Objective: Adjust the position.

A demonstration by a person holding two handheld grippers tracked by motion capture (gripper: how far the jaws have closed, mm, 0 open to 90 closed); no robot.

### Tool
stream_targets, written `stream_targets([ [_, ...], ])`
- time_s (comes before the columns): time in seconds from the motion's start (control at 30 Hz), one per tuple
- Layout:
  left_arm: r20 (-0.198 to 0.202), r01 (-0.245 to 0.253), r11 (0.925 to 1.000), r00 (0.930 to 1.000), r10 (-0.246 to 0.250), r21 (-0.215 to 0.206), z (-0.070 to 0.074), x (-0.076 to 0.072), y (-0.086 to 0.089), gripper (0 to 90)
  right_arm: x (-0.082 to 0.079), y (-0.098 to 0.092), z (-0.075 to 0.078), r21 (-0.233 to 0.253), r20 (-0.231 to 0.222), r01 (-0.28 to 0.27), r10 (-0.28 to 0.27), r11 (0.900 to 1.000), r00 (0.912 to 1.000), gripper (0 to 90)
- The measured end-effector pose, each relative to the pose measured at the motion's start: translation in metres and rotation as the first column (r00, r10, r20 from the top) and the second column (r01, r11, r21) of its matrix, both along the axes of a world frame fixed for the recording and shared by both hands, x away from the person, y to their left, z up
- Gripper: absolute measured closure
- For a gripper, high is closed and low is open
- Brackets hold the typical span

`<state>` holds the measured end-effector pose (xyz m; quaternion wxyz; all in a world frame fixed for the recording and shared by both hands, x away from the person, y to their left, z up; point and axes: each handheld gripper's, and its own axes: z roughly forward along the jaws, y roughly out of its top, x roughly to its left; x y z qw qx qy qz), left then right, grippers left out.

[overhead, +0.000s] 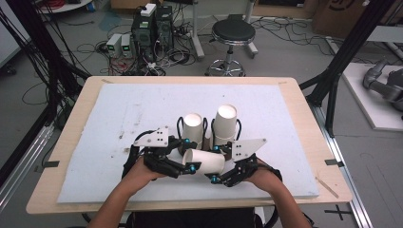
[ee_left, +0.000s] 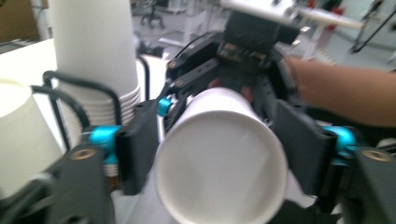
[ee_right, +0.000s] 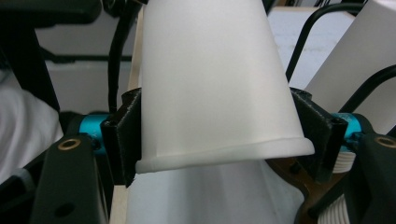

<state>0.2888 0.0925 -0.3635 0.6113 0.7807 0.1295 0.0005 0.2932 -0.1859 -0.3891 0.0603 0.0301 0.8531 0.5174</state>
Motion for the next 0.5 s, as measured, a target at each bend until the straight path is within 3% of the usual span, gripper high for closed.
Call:
stream_targets([
  [0.1, -0.008, 0.008, 0.9999, 0.9999, -0.007, 0.014, -0.002, 0.000, 0.000, 26.2, -0.002, 0.001, 0.002, -0.037, 0.012, 0.000, 0.000, 0.999, 0.9999, 29.2],
  [0.3, -0.032, 0.045, 0.9989, 0.9985, -0.045, 0.013, -0.008, 0.002, 0.003, 33.9, -0.001, -0.002, 0.003, -0.024, 0.010, -0.010, 0.010, 1.000, 0.9999, 30.5],
  [0.4, -0.040, 0.059, 0.9983, 0.9975, -0.059, -0.005, -0.011, 0.001, 0.006, 35.3, -0.002, -0.003, 0.004, -0.014, 0.007, -0.025, 0.025, 1.000, 0.9997, 31.0],
  [0.5, -0.048, 0.065, 0.9964, 0.9965, -0.068, -0.055, -0.011, 0.002, 0.010, 36.3, -0.001, -0.003, 0.005, 0.020, -0.006, -0.031, 0.031, 0.999, 0.9995, 27.5],
])
